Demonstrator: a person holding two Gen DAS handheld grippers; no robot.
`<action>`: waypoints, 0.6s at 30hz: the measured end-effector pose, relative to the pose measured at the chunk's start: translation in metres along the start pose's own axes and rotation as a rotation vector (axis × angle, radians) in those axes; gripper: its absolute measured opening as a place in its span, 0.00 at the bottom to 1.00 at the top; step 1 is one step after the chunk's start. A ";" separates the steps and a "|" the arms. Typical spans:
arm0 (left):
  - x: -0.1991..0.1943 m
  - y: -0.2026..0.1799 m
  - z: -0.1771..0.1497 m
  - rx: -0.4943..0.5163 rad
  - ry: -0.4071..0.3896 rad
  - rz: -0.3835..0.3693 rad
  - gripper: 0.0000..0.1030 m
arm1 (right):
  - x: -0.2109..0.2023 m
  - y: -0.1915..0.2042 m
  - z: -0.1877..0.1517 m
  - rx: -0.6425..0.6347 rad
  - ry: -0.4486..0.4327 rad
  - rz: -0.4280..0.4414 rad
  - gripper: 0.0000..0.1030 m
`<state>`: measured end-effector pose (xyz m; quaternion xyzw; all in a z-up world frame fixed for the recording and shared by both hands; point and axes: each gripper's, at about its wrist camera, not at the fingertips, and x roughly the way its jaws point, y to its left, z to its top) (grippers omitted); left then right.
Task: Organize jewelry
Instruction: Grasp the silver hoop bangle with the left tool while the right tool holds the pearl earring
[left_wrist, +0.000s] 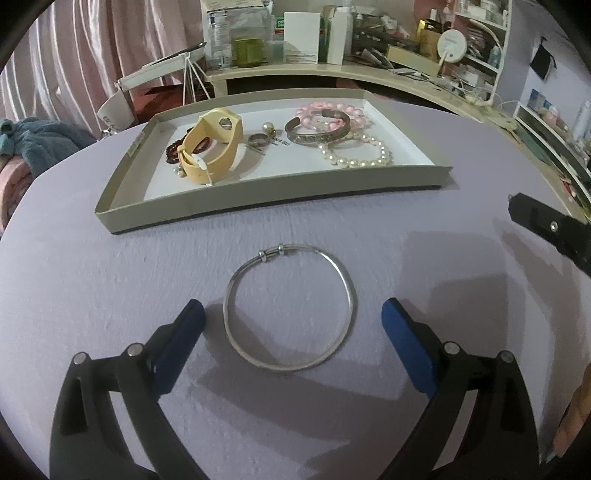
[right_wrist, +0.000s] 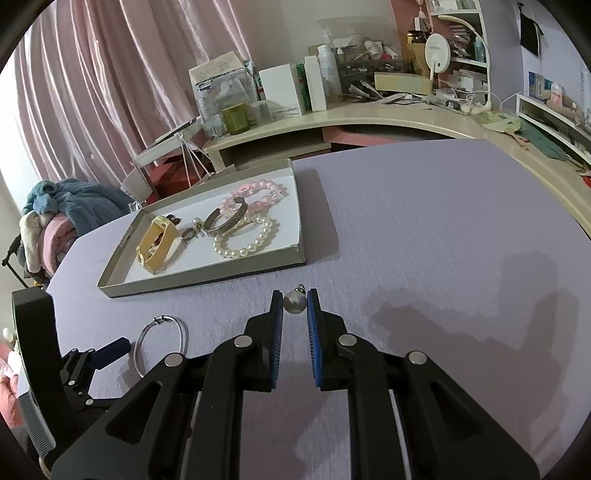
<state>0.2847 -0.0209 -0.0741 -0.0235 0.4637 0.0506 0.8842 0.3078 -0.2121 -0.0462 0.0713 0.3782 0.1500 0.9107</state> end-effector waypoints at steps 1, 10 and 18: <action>0.000 0.000 0.001 -0.003 0.000 0.004 0.93 | 0.000 0.000 0.000 0.000 0.001 0.002 0.13; -0.004 0.003 0.002 -0.010 -0.031 0.007 0.68 | 0.001 0.001 -0.001 0.001 0.007 0.010 0.13; -0.012 0.026 -0.007 -0.026 -0.033 0.018 0.68 | -0.001 0.012 -0.001 -0.021 0.003 0.023 0.13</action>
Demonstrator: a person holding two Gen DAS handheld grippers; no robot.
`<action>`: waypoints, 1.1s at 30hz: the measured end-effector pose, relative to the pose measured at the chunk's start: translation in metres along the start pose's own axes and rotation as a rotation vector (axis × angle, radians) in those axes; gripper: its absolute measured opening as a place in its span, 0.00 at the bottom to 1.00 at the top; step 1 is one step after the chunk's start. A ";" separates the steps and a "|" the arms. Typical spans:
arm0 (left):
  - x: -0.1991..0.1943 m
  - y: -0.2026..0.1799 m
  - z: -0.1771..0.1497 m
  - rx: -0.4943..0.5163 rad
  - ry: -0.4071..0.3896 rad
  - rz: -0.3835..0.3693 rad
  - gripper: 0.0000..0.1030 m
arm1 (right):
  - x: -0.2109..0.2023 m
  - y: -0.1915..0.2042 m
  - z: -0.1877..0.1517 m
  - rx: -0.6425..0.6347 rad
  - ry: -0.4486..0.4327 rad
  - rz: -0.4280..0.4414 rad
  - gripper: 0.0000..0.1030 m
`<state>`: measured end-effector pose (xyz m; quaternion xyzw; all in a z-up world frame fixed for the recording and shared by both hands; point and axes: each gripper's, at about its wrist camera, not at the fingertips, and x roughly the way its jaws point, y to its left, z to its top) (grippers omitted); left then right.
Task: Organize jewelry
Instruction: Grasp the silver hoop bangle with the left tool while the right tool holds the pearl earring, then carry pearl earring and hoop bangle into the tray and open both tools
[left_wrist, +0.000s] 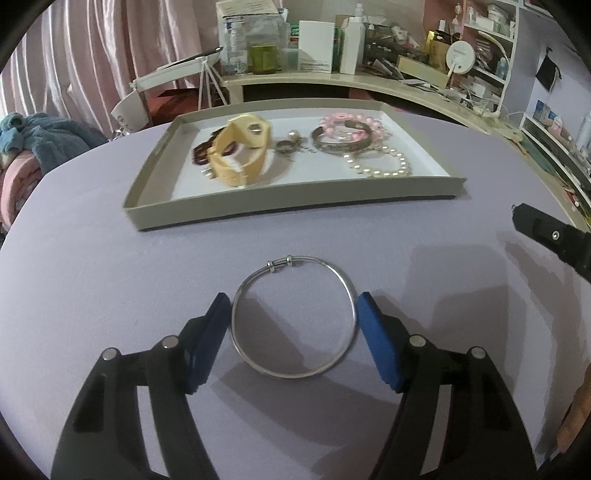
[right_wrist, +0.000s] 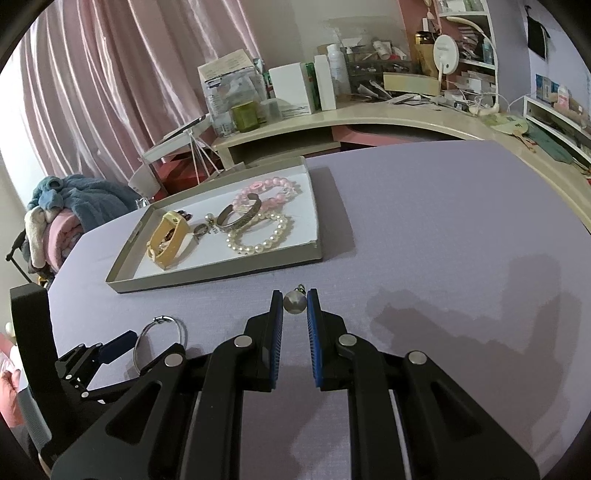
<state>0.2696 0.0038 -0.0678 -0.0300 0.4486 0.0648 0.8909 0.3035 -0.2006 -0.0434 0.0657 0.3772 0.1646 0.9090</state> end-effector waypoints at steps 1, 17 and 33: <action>-0.001 0.006 -0.002 -0.005 0.001 0.003 0.68 | 0.000 0.002 0.000 -0.004 0.001 0.003 0.13; -0.047 0.100 -0.009 -0.104 -0.088 0.087 0.68 | 0.004 0.056 -0.008 -0.127 0.004 0.061 0.13; -0.092 0.107 0.007 -0.112 -0.243 0.024 0.68 | -0.002 0.076 -0.006 -0.182 -0.031 0.047 0.13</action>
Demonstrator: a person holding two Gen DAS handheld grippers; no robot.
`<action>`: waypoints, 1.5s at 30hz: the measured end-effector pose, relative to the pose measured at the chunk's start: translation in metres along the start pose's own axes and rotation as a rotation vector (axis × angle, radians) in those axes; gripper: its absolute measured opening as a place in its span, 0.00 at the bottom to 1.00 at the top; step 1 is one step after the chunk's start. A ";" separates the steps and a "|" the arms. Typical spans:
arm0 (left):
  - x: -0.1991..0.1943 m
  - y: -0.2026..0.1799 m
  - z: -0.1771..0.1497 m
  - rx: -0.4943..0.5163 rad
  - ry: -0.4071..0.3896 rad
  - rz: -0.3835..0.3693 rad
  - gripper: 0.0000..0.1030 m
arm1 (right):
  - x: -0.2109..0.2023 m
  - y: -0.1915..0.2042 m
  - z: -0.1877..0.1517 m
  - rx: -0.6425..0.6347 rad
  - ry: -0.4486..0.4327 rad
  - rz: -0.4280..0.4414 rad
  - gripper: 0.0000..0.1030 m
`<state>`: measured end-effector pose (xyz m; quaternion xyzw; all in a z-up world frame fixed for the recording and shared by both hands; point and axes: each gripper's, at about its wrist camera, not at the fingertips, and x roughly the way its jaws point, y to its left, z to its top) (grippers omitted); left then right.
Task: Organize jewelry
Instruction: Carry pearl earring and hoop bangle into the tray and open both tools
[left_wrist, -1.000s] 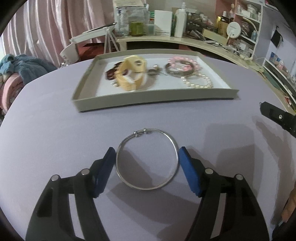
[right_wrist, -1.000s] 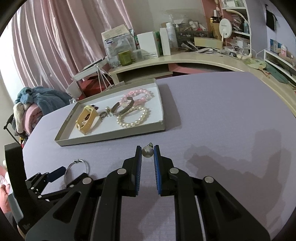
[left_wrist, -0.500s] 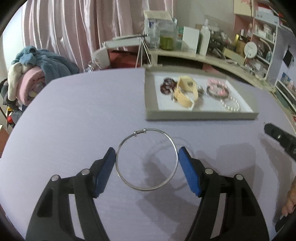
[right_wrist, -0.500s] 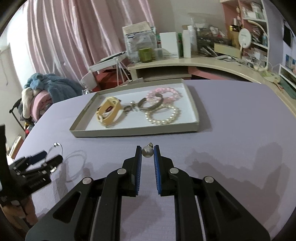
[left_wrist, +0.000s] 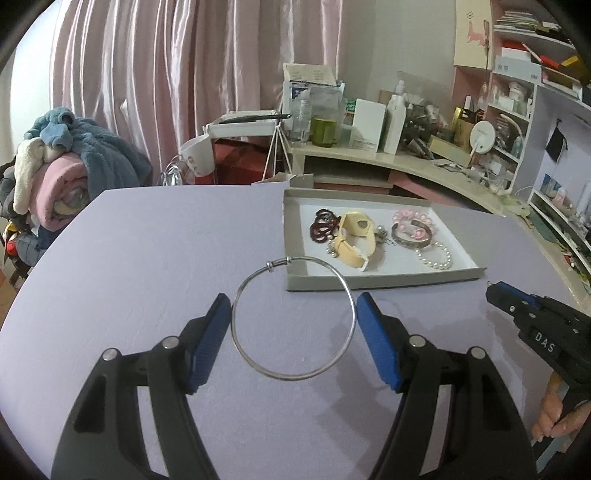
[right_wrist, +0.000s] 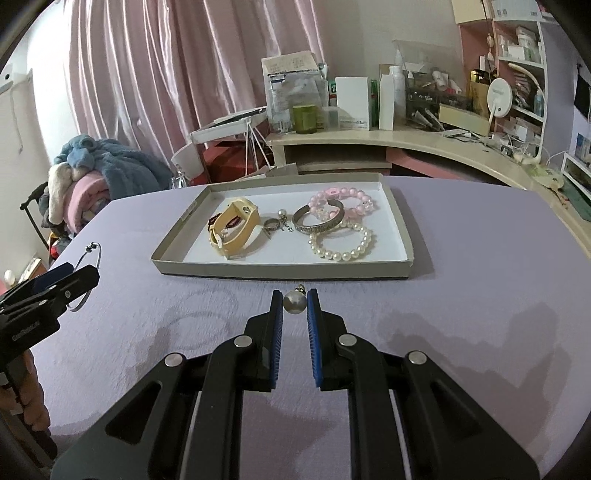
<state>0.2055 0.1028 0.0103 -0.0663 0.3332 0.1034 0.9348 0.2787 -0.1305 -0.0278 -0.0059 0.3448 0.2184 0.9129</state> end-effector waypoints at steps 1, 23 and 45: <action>0.000 -0.001 0.000 0.002 -0.001 -0.004 0.68 | 0.000 0.000 0.000 0.000 0.000 -0.001 0.13; -0.001 -0.009 0.001 0.017 -0.004 -0.028 0.68 | 0.002 -0.016 0.010 0.015 -0.014 -0.036 0.13; 0.020 -0.001 0.040 0.012 -0.086 -0.088 0.68 | 0.089 -0.012 0.068 0.035 -0.033 -0.052 0.13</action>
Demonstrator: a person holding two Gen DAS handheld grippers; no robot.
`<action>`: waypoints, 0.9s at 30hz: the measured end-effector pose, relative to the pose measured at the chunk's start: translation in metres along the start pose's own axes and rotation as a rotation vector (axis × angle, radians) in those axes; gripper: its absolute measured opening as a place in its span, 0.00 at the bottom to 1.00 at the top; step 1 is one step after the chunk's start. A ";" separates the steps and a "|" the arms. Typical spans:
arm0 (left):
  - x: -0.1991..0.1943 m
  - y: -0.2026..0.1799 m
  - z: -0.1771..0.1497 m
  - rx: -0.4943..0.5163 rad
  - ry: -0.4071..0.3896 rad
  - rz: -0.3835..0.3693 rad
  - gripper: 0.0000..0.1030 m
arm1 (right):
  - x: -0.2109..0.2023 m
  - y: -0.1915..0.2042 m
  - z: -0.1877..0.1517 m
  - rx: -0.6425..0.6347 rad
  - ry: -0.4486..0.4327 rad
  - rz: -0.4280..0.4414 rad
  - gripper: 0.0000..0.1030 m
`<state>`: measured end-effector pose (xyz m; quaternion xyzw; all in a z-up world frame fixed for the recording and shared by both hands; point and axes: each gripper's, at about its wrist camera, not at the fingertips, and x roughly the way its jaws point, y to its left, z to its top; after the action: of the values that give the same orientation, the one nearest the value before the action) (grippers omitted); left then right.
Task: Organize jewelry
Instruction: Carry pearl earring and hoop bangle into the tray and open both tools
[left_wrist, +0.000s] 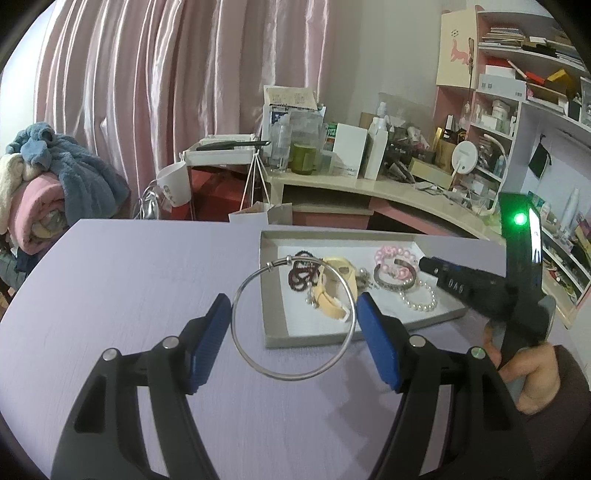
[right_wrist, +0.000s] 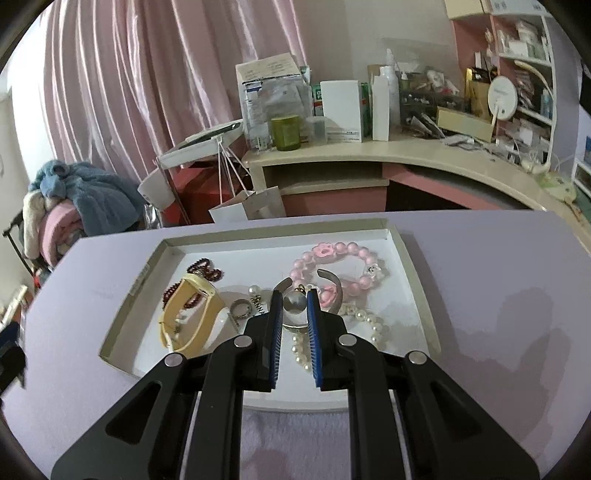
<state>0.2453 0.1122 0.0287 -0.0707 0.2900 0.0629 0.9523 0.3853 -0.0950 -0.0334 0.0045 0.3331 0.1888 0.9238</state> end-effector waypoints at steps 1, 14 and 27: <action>0.001 0.000 0.001 0.001 -0.001 -0.002 0.68 | 0.001 0.000 0.000 -0.002 0.002 -0.001 0.13; 0.015 -0.001 0.003 -0.012 0.009 -0.025 0.68 | 0.002 -0.007 0.008 0.044 0.008 0.015 0.55; 0.031 -0.010 0.005 -0.026 0.039 -0.046 0.68 | -0.031 -0.029 0.005 0.093 -0.112 -0.020 0.68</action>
<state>0.2750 0.1059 0.0164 -0.0909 0.3061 0.0433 0.9467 0.3764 -0.1326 -0.0142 0.0548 0.2893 0.1631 0.9417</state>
